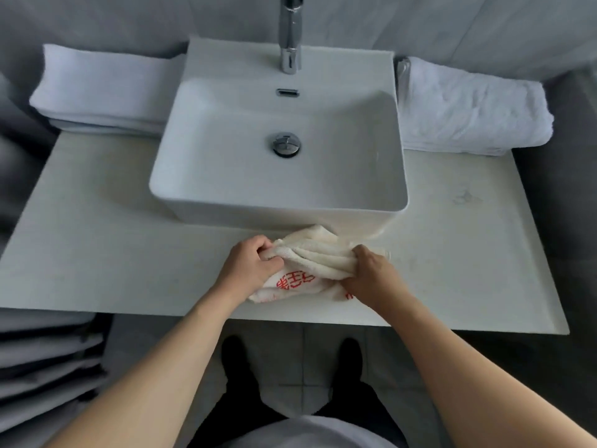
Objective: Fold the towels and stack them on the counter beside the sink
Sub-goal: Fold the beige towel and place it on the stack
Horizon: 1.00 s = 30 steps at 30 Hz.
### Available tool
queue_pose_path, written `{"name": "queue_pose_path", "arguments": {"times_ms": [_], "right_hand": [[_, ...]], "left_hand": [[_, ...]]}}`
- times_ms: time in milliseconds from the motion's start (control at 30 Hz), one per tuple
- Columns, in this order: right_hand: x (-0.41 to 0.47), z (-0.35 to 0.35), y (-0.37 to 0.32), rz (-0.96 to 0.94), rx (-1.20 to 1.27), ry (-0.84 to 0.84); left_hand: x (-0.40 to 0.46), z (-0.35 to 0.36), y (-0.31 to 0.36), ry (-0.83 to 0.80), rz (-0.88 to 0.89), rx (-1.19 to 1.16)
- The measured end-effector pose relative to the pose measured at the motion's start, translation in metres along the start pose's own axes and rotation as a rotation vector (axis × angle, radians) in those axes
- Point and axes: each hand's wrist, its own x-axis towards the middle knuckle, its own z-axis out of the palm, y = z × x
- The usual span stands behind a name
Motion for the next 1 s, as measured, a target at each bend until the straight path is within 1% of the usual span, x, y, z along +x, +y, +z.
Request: {"name": "queue_pose_path", "arguments": {"times_ms": [67, 200, 267, 367, 400, 500, 600, 667, 700, 733, 800, 833, 867, 900, 933, 967, 1000], "right_hand": [[0.001, 0.022, -0.044, -0.009, 0.032, -0.013], [0.007, 0.059, -0.124, -0.048, 0.051, -0.056], [0.011, 0.074, -0.159, -0.082, 0.069, -0.13], [0.021, 0.088, -0.216, -0.244, 0.016, -0.314], [0.026, 0.093, -0.236, -0.303, 0.007, -0.339], [0.038, 0.11, -0.305, -0.465, -0.005, -0.291], [0.051, 0.132, -0.359, -0.574, 0.009, -0.203], [0.068, 0.146, -0.381, -0.594, -0.073, -0.143], [0.079, 0.153, -0.387, -0.584, -0.159, -0.143], [0.089, 0.16, -0.389, -0.543, -0.275, -0.205], [0.103, 0.174, -0.388, -0.424, -0.51, -0.474], [0.108, 0.18, -0.389, -0.36, -0.561, -0.614], [0.112, 0.184, -0.391, -0.294, -0.533, -0.696], [0.118, 0.188, -0.394, -0.227, -0.444, -0.697], [0.123, 0.189, -0.399, -0.171, -0.33, -0.619], [0.13, 0.19, -0.405, -0.137, -0.229, -0.493], [0.137, 0.192, -0.412, -0.117, -0.158, -0.349]], "left_hand": [[0.002, -0.042, -0.023, 0.028, -0.009, -0.013], [0.002, -0.113, -0.063, 0.151, -0.063, -0.06], [0.0, -0.145, -0.079, 0.218, -0.086, -0.063], [-0.009, -0.199, -0.102, 0.394, -0.143, -0.1], [-0.012, -0.218, -0.11, 0.445, -0.153, -0.117], [-0.02, -0.278, -0.134, 0.565, -0.154, -0.173], [-0.012, -0.328, -0.163, 0.613, -0.154, -0.223], [0.004, -0.348, -0.188, 0.554, -0.169, -0.231], [0.013, -0.355, -0.202, 0.483, -0.203, -0.208], [0.022, -0.359, -0.216, 0.37, -0.26, -0.145], [0.033, -0.361, -0.243, 0.029, -0.367, 0.023], [0.034, -0.359, -0.254, -0.147, -0.404, 0.102], [0.035, -0.357, -0.264, -0.264, -0.427, 0.163], [0.037, -0.356, -0.27, -0.309, -0.446, 0.191], [0.04, -0.355, -0.272, -0.29, -0.455, 0.184], [0.043, -0.355, -0.273, -0.215, -0.453, 0.146], [0.047, -0.356, -0.273, -0.095, -0.439, 0.091]]}}
